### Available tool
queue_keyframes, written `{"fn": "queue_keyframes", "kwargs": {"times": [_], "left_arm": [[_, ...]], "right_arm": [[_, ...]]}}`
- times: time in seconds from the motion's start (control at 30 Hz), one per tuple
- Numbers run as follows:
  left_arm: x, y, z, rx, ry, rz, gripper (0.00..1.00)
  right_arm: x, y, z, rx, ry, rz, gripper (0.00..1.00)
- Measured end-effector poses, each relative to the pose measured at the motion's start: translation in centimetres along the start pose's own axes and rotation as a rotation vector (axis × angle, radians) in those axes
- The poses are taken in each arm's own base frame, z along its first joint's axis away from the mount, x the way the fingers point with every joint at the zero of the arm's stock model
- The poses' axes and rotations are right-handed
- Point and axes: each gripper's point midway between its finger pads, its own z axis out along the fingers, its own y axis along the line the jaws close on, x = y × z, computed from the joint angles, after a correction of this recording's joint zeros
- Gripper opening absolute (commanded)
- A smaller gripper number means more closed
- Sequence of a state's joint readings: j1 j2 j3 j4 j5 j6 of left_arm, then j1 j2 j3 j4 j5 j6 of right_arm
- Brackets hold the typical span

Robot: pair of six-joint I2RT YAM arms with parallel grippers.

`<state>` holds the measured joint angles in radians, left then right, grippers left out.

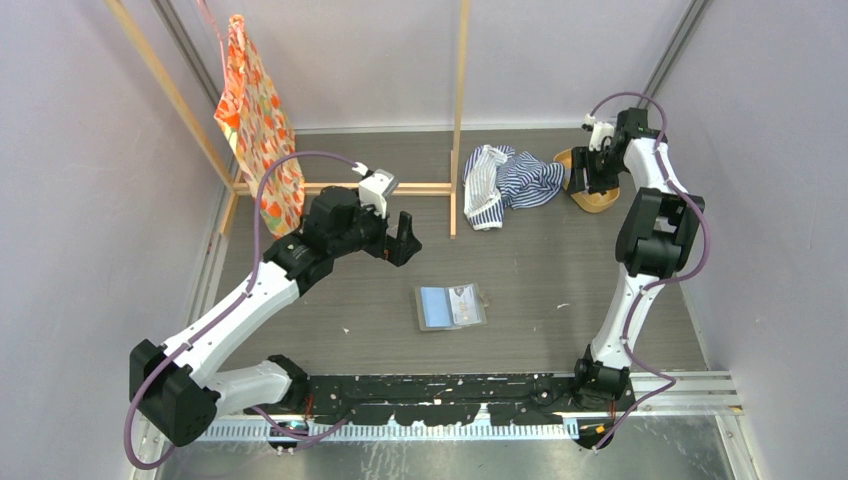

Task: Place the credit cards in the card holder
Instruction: Move the storage box.

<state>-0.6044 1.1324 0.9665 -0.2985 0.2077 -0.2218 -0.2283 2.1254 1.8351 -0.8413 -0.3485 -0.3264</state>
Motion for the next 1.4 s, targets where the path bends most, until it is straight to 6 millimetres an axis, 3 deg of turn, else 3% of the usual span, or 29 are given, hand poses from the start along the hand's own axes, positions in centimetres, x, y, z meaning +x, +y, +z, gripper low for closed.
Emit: {"fn": "queue_keyframes", "kwargs": {"times": [0.13, 0.43, 0.63, 0.83, 0.93, 1.07, 1.2, 1.3, 1.4], "left_arm": [[0.2, 0.2, -0.2, -0.009, 0.009, 0.021, 1.00], [0.5, 0.5, -0.3, -0.016, 0.022, 0.022, 1.00], [0.7, 0.6, -0.2, -0.017, 0.028, 0.019, 1.00], [0.7, 0.5, -0.3, -0.012, 0.030, 0.015, 1.00], [0.7, 0.3, -0.3, -0.004, 0.031, 0.012, 1.00], [0.7, 0.0, -0.4, 0.011, 0.031, 0.010, 1.00], [0.7, -0.1, -0.4, 0.017, 0.031, 0.010, 1.00], [0.7, -0.1, -0.4, 0.019, 0.031, 0.009, 1.00], [0.7, -0.1, -0.4, 0.019, 0.031, 0.009, 1.00]], "right_arm": [[0.9, -1.0, 1.5, 0.024, 0.059, -0.002, 0.60], [2.0, -1.9, 2.5, 0.062, 0.105, -0.023, 0.36], [5.1, -1.1, 3.7, 0.046, 0.157, -0.022, 0.27], [10.1, 2.4, 1.4, 0.014, 0.233, -0.028, 0.29], [12.4, 4.8, -0.3, -0.016, 0.255, -0.040, 0.40], [15.7, 9.7, -2.6, -0.098, 0.292, -0.091, 0.58], [18.3, 14.0, -4.3, -0.219, 0.324, -0.140, 0.64], [18.3, 15.6, -6.1, -0.282, 0.297, -0.159, 0.65], [17.0, 15.6, -7.8, -0.282, 0.228, -0.175, 0.66]]}}
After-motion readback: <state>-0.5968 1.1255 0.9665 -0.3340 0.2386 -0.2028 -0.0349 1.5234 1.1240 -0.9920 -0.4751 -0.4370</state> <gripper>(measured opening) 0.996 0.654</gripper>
